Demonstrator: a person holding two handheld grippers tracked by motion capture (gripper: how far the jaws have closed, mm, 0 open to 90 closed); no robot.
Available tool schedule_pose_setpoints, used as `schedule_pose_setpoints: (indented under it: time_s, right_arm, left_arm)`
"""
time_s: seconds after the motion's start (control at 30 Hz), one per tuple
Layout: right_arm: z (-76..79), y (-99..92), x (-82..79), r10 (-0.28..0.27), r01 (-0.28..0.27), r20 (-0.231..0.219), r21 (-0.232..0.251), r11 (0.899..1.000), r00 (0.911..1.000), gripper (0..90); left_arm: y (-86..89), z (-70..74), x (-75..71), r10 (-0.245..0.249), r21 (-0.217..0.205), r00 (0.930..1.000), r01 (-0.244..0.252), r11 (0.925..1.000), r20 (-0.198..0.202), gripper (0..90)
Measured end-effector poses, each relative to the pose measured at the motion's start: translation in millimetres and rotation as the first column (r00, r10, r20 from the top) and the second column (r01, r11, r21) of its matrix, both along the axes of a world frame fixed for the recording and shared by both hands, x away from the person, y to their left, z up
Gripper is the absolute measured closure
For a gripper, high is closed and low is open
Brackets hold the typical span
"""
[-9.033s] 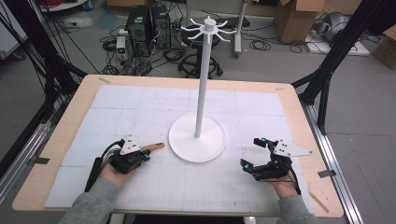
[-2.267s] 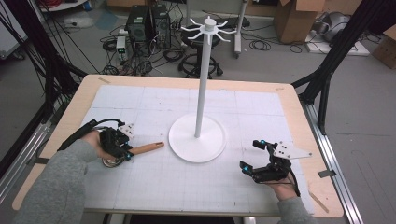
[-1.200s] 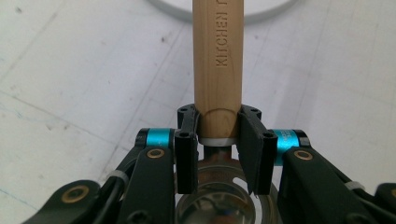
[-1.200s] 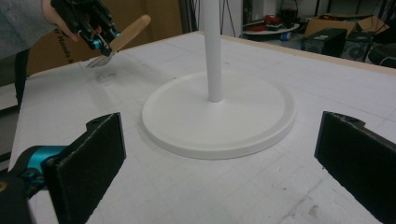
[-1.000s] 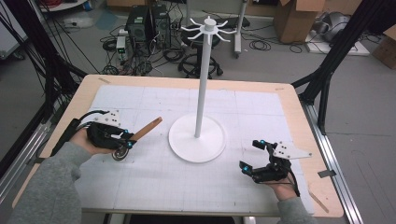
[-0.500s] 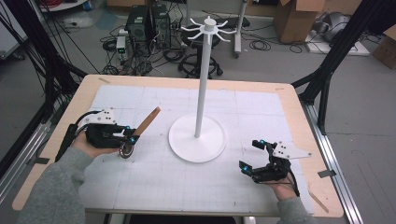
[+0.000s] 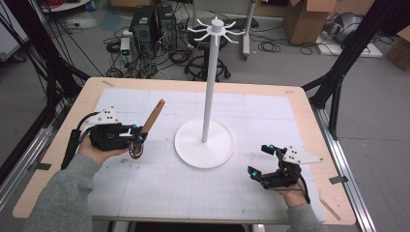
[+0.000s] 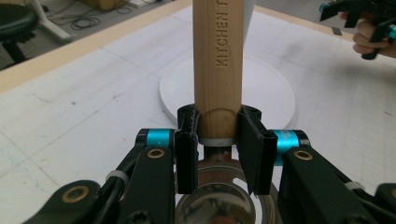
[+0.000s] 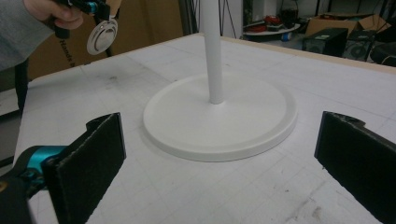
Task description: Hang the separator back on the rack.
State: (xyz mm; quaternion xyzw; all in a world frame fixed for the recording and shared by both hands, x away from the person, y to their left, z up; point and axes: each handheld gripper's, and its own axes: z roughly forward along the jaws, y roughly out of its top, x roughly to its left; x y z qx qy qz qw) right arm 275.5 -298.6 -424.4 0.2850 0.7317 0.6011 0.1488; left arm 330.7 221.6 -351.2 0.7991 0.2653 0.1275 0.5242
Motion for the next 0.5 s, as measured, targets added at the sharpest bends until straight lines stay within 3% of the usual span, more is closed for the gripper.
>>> schedule_pose_setpoints:
  time_s: [0.13, 0.23, 0.5]
  right_arm:
    - [0.2, -0.1, -0.4, 0.003, -0.003, 0.001, 0.0, 1.0, 1.0, 1.0]
    - [0.4, 0.3, -0.8, 0.0, 0.0, 0.0, 0.0, 1.0, 1.0, 1.0]
    - [0.6, 0.3, -1.1, 0.003, -0.003, 0.001, 0.002, 1.0, 1.0, 1.0]
  left_arm:
    - [-4.0, 3.5, -1.2, 0.021, -0.028, 0.9997, -0.02, 0.9994, 0.009, 69.3]
    - [-6.2, 7.2, -2.7, 0.036, -0.038, 0.998, -0.035, 0.9987, 0.051, 69.3]
    - [-13.3, 21.0, -4.3, 0.04, -0.072, 0.9973, -0.035, 0.9968, 0.062, 69.3]
